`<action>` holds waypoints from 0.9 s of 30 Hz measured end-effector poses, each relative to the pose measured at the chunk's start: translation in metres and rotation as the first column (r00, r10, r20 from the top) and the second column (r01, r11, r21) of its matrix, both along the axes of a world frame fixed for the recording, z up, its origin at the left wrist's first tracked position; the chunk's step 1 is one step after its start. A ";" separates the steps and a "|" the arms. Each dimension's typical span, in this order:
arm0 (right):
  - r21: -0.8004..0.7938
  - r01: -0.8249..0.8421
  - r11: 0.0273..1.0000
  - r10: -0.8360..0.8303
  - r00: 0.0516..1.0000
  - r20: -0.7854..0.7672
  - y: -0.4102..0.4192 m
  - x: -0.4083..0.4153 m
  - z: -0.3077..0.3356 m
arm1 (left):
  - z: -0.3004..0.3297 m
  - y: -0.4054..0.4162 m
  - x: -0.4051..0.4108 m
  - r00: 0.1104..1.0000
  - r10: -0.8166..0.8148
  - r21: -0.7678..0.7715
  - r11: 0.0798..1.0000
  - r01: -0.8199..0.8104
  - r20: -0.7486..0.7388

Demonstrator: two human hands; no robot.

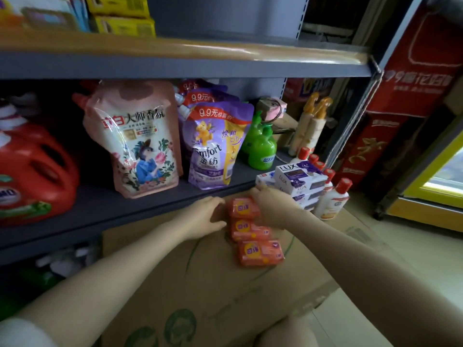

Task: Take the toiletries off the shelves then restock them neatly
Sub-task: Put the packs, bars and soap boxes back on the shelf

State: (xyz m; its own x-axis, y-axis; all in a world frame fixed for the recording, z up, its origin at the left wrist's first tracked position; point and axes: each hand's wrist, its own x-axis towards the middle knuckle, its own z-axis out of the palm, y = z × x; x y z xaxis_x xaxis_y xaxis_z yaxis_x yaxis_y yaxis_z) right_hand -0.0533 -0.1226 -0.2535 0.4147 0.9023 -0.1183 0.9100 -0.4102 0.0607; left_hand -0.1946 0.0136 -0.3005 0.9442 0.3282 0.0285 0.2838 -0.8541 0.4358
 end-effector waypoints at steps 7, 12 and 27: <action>0.351 0.128 0.928 -0.037 0.966 -0.256 -0.037 -0.009 0.036 | -0.025 0.007 0.041 0.998 0.011 -0.224 0.975 0.003 0.062; 0.436 0.284 0.854 -0.087 0.904 -0.418 -0.045 -0.013 0.054 | -0.029 0.023 0.060 0.991 -0.136 -0.252 0.959 0.129 -0.010; 0.661 0.386 0.644 0.278 0.686 -0.672 0.002 -0.022 0.114 | 0.119 0.043 -0.032 0.921 -0.059 0.288 0.956 -0.059 0.385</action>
State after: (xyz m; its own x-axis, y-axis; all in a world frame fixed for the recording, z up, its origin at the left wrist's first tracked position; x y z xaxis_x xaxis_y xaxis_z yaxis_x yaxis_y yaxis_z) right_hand -0.0756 -0.1204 -0.1393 0.5598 0.7807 0.2777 0.5036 -0.0544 -0.8622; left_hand -0.2268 0.0563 -0.1818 0.8391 0.2495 0.4834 0.1436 -0.9587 0.2455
